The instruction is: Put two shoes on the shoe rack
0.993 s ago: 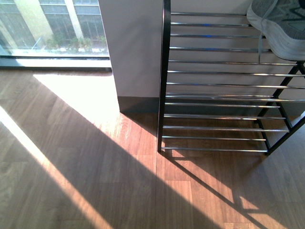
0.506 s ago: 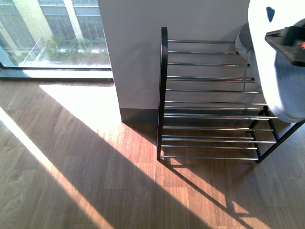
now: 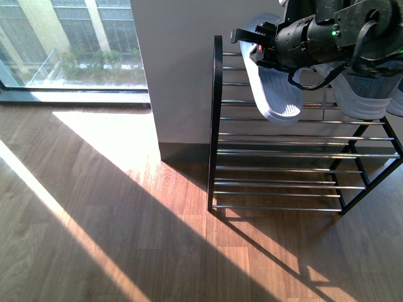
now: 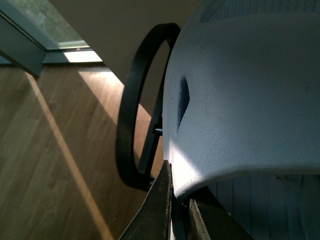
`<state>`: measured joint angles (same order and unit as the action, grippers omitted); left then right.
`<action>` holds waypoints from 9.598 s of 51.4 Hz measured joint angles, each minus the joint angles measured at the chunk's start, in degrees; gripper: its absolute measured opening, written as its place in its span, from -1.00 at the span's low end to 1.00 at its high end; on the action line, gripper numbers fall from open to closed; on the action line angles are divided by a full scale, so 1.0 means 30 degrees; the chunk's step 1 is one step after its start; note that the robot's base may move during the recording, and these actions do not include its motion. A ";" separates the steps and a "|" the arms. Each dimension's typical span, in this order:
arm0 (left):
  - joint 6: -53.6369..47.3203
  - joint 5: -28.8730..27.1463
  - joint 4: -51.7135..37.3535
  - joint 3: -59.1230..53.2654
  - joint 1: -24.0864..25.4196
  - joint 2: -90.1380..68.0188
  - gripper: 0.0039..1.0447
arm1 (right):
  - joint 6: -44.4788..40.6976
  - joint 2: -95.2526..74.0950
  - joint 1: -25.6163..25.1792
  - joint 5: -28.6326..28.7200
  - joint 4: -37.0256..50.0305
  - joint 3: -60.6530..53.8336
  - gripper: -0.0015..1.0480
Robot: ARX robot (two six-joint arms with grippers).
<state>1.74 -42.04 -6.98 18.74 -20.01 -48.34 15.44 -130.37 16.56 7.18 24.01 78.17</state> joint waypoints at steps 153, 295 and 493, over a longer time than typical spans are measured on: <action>0.0000 0.0007 0.0000 0.0000 0.0000 0.0000 -0.97 | -0.5085 2.5930 -0.5588 -0.2368 0.8408 -2.5274 -0.97; 0.0000 0.0007 0.0000 0.0000 0.0007 0.0022 -0.97 | -0.5093 4.3364 -0.5552 -0.2390 -0.8007 -2.5711 0.82; -0.0393 1.4010 -0.3330 -0.5428 0.6586 0.9661 -0.98 | -0.5093 4.3364 -0.5537 -0.2397 -0.8007 -2.5711 0.82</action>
<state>0.56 -0.01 -16.97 2.46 -0.25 -19.35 0.16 -0.27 -0.05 -0.01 -0.01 1.04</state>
